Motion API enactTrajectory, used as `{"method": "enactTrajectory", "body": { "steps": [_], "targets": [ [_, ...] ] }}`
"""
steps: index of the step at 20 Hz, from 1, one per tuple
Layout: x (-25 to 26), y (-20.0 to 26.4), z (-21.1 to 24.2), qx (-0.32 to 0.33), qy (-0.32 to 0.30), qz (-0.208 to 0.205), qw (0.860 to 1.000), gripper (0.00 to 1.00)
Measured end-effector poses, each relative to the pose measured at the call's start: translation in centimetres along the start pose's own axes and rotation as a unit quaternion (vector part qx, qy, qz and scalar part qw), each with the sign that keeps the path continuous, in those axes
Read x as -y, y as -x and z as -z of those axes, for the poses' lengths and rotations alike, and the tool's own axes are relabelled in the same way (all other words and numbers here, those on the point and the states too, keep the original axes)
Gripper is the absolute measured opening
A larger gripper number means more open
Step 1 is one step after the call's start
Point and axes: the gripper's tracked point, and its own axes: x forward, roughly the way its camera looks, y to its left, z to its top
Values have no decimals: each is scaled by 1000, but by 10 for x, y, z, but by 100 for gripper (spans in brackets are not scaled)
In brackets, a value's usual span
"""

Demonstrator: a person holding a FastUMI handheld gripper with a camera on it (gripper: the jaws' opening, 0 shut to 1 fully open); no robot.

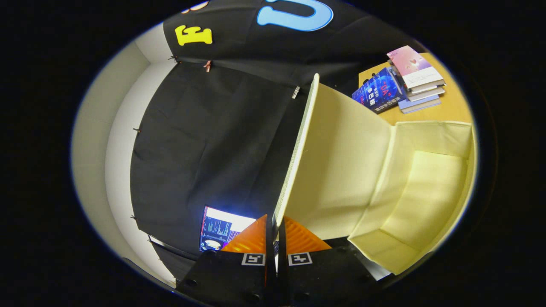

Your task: Open the storage box then place both shoes into the box .Put the left shoe in first, then the right shoe, with the right side of both shoes facing outward in a uniform manner.

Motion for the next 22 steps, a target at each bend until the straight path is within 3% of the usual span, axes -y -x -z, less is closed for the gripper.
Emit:
{"method": "enactTrajectory", "body": {
  "steps": [6, 8, 11, 14, 22],
  "targets": [
    [12, -79, -17, 7, 20, 42, 999, 8],
    [24, -96, -22, 16, 41, 64, 997, 13],
    [45, -102, -34, 40, 80, 108, 990, 56],
    [64, -76, -48, 74, 124, 152, 978, 98],
    [103, 73, -67, 170, 212, 285, 919, 98]
  ]
}}
